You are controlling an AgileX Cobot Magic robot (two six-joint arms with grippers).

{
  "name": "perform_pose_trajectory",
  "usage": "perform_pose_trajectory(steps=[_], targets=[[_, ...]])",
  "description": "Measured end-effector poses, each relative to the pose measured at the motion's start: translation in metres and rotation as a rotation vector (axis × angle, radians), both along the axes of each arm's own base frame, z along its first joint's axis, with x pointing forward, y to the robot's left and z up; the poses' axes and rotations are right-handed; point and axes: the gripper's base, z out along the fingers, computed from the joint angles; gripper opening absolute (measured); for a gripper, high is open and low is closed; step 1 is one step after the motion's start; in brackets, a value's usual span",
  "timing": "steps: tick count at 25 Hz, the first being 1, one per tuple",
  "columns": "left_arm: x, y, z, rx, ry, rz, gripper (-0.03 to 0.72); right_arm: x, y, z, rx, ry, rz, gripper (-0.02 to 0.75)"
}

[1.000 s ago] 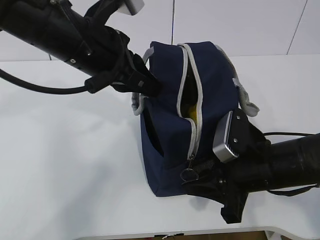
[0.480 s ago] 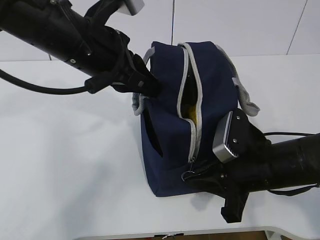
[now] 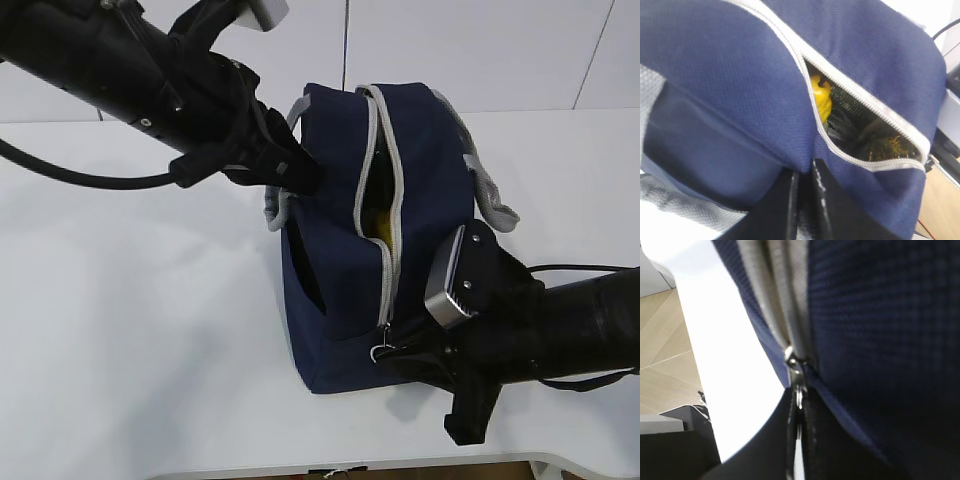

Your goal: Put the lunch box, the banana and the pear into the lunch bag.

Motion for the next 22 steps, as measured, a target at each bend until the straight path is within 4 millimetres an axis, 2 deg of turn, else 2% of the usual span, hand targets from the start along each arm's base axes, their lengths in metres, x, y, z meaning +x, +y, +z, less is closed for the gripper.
perform_pose_trajectory(steps=[12,22], targets=[[0.0,0.0,0.0,0.0,0.002,-0.002,-0.003,-0.002,0.0,-0.002,-0.025,0.002,0.035,0.018],[0.0,0.0,0.0,0.0,0.002,-0.002,-0.003,-0.008,-0.004,0.01,-0.05,0.015,0.025,0.018]])
